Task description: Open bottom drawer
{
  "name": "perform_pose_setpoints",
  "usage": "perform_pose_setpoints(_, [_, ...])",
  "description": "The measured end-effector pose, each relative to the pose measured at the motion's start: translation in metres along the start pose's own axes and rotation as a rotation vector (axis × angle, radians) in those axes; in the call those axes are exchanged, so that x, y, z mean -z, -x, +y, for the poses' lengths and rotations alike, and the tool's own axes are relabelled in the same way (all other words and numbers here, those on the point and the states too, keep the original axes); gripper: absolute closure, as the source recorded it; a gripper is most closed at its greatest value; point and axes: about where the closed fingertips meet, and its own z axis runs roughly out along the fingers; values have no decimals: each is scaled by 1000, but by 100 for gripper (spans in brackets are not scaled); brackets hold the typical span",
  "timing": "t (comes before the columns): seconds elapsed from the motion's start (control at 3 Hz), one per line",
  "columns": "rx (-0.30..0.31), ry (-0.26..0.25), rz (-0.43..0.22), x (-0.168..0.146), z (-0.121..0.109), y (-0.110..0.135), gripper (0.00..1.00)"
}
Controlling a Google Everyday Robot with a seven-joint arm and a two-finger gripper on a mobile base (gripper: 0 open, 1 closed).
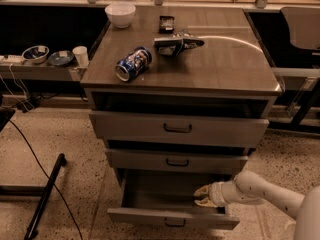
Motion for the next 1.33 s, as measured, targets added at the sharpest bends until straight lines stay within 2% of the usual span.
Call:
perform_pose_setpoints(0.33, [-6,-17,13,-22,-5,-16,91])
perform_pose_setpoints(0.67, [-6,-5,24,-42,-3,-36,100])
perform_pose_setpoints(1.0, [-10,19,33,-58,0,-56,100])
perform_pose_setpoints(1.33, [-15,57,34,-70,3,-66,100])
